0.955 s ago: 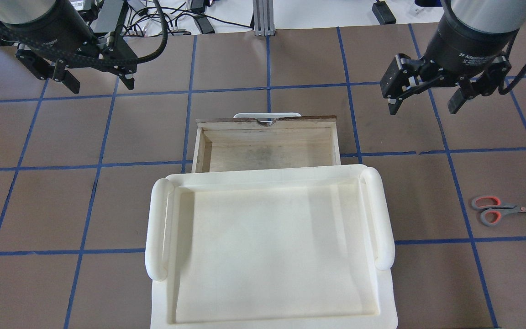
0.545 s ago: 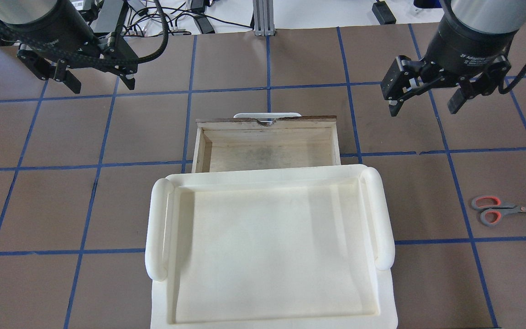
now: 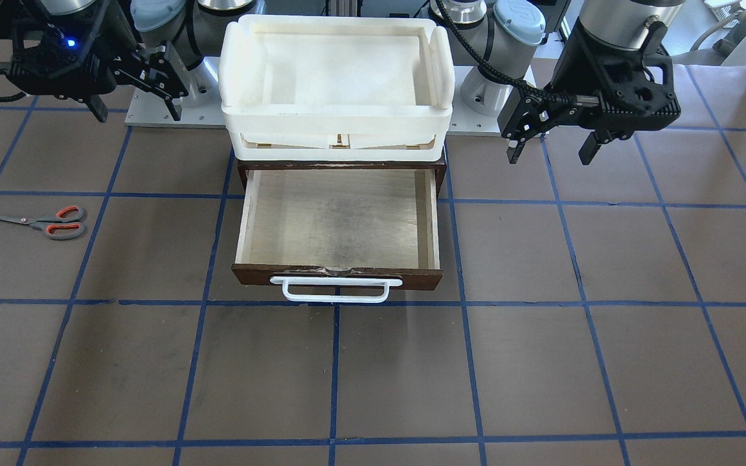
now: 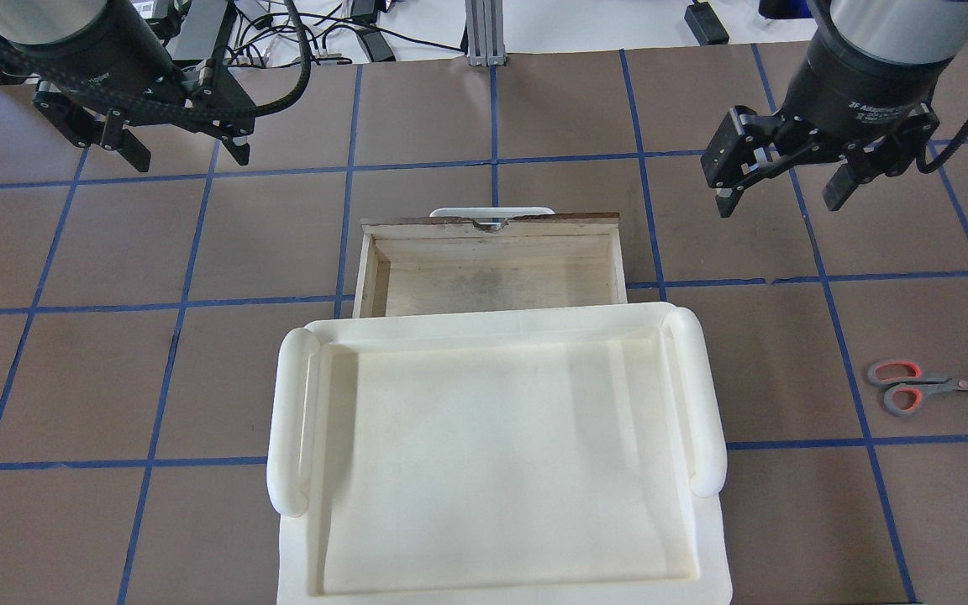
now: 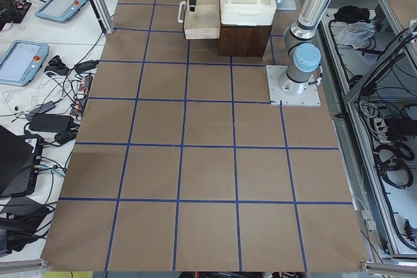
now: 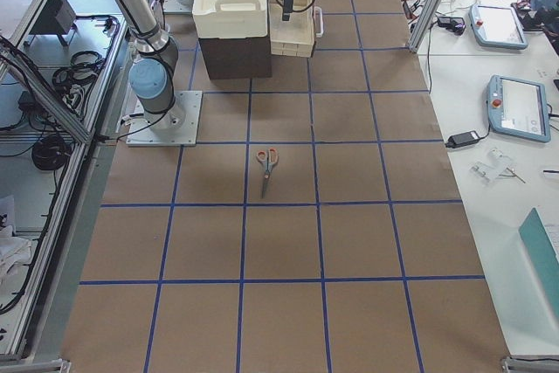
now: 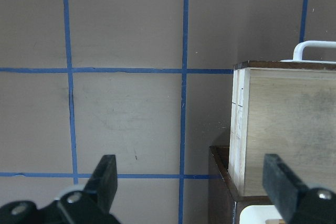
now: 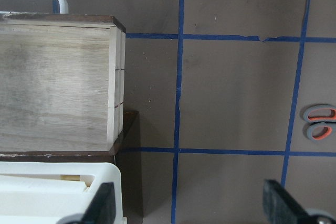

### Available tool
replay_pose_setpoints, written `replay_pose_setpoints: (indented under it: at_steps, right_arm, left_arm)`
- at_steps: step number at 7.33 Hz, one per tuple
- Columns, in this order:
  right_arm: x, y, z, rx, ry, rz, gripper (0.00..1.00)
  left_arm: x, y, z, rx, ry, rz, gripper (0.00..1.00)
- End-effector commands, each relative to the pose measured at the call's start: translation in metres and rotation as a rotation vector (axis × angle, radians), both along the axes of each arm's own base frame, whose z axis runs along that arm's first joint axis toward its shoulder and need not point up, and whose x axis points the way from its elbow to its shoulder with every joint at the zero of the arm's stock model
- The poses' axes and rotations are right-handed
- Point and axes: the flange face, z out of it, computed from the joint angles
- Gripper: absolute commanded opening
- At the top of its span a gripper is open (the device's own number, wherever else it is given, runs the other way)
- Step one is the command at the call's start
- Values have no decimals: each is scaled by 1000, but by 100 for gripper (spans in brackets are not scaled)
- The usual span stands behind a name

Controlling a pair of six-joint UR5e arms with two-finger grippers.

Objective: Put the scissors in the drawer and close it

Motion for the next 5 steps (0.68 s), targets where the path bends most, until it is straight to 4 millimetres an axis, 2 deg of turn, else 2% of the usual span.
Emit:
replay_pose_setpoints:
  at_steps: [1, 2, 3, 5]
  right_arm:
    - [-4, -1, -4, 13, -4, 131, 100]
    - [-11, 0, -10, 38, -12, 234, 100]
    - [-41, -6, -17, 56, -27, 258, 100]
    - [-122, -8, -51, 94, -88, 436, 100]
  left_arm:
    - [0, 0, 0, -1, -1, 0, 100]
    - [1, 0, 0, -1, -1, 1, 100]
    - [1, 2, 3, -5, -1, 1, 100]
    - [1, 0, 0, -1, -1, 1, 100]
